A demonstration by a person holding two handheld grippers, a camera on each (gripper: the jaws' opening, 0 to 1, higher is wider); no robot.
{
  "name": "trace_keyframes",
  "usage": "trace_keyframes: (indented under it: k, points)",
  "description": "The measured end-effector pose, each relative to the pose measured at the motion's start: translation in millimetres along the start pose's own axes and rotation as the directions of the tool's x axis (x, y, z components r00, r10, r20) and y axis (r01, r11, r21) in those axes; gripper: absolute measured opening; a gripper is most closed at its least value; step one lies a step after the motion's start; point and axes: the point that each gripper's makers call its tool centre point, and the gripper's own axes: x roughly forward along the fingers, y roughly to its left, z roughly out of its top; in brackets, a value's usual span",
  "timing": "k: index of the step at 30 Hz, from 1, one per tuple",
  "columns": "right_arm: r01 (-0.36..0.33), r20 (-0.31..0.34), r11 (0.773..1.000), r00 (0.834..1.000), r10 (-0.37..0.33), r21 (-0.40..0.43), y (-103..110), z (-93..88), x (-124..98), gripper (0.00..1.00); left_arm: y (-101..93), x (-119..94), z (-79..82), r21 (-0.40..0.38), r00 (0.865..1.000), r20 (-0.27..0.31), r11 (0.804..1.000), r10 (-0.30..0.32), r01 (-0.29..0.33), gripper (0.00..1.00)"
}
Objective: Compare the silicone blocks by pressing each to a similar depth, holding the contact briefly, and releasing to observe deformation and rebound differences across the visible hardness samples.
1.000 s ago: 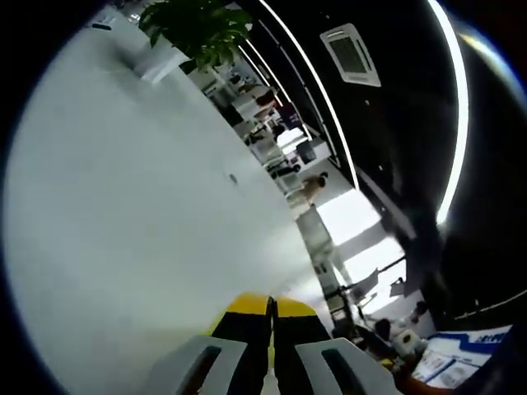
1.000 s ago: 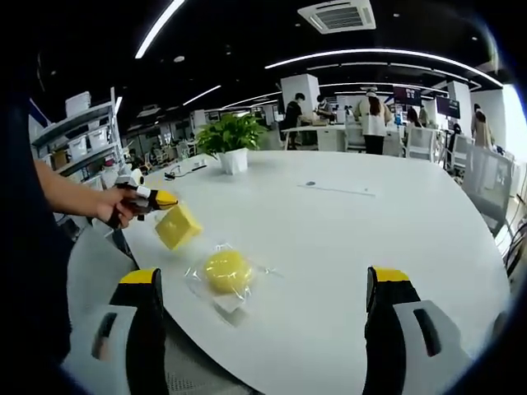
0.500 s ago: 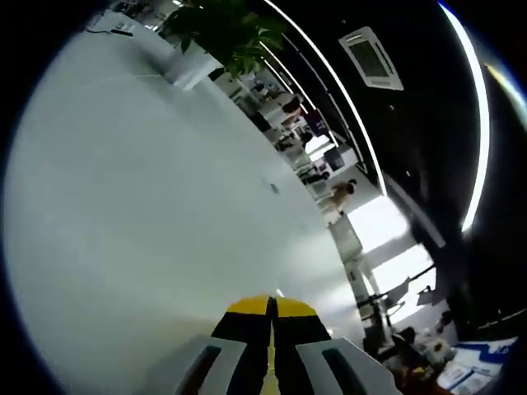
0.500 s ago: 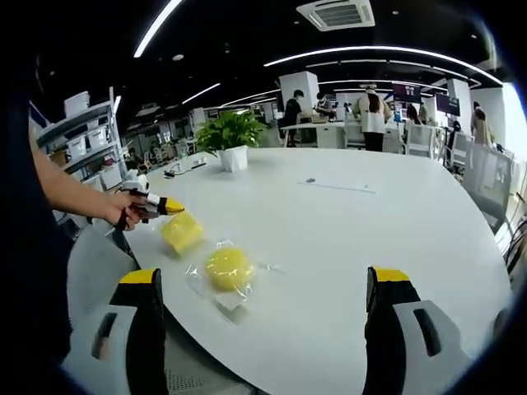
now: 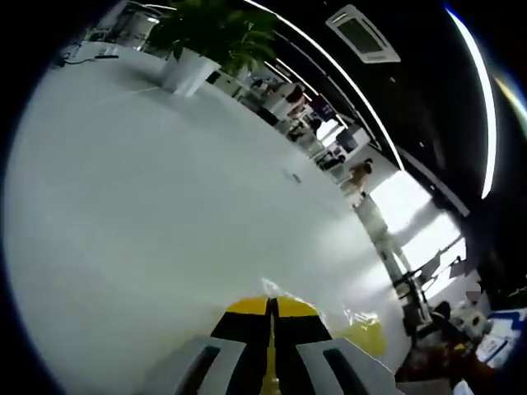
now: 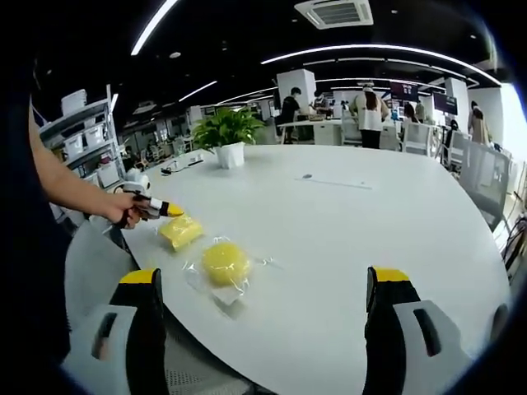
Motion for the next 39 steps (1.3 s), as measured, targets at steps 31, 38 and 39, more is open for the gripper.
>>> trace_keyframes:
  k: [31,38,39]
  points:
    - [-0.013,-0.011,1.000,1.000,0.013,0.000,-3.3,1.0,5.6,0.96,22.6,-4.2,-3.2,0.144,0.997,-0.006,0.987,0.077,-0.075,0.45]
    - [-0.020,-0.012,1.000,1.000,0.020,-0.002,-2.5,2.5,6.9,0.96,17.6,-14.7,12.9,0.224,0.999,0.028,0.973,0.046,-0.051,0.73]
    - [-0.020,-0.013,1.000,1.000,0.020,-0.004,-2.9,2.9,7.1,0.96,21.5,-16.7,17.6,0.267,0.997,0.037,0.960,0.070,-0.078,0.80]
